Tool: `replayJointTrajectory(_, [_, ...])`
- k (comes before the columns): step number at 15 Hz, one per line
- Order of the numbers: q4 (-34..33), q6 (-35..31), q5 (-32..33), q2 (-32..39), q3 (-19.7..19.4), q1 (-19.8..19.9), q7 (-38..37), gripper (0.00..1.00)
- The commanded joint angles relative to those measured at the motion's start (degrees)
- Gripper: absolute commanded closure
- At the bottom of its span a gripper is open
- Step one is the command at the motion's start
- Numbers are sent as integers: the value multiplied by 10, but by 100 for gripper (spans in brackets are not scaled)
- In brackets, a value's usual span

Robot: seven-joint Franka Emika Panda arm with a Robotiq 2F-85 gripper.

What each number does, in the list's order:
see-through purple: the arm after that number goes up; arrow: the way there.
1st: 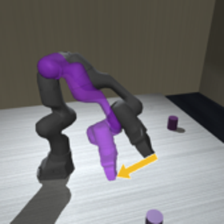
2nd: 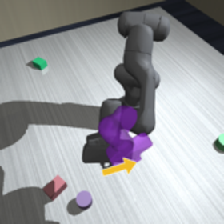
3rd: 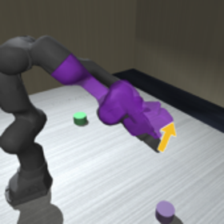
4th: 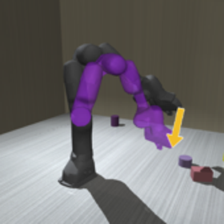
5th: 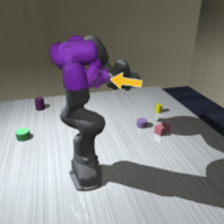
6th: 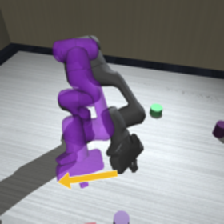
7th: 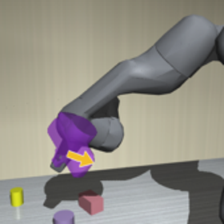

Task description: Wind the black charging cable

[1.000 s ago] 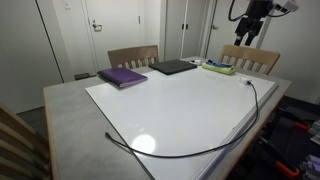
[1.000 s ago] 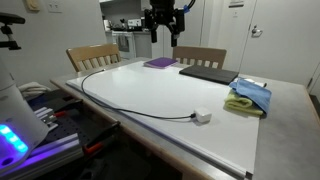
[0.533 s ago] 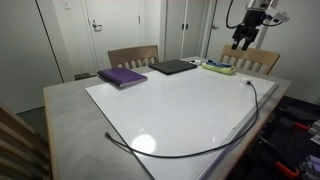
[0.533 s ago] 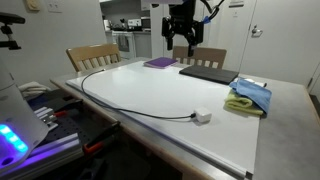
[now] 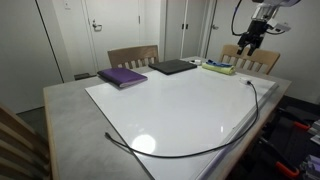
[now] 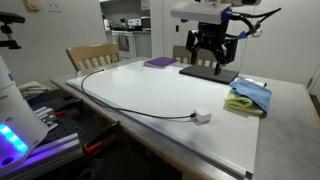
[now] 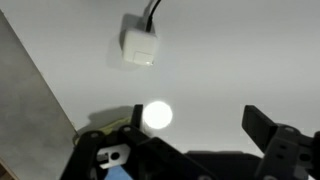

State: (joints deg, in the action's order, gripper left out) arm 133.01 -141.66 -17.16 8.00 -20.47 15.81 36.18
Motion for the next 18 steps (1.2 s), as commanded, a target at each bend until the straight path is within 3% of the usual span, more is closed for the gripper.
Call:
replayJointTrajectory(1, [-39, 4, 5, 62, 18, 44, 10, 0])
replayJointTrajectory(4, [-44, -16, -7, 101, 31, 71, 3, 0])
replayJointTrajectory(5, [-26, -4, 11, 66, 33, 68, -6, 0])
replayJointTrajectory(10, [-28, -10, 14, 78, 44, 73, -10, 0])
replayJointTrajectory(18, [-10, -108, 55, 123, 62, 72, -76, 0])
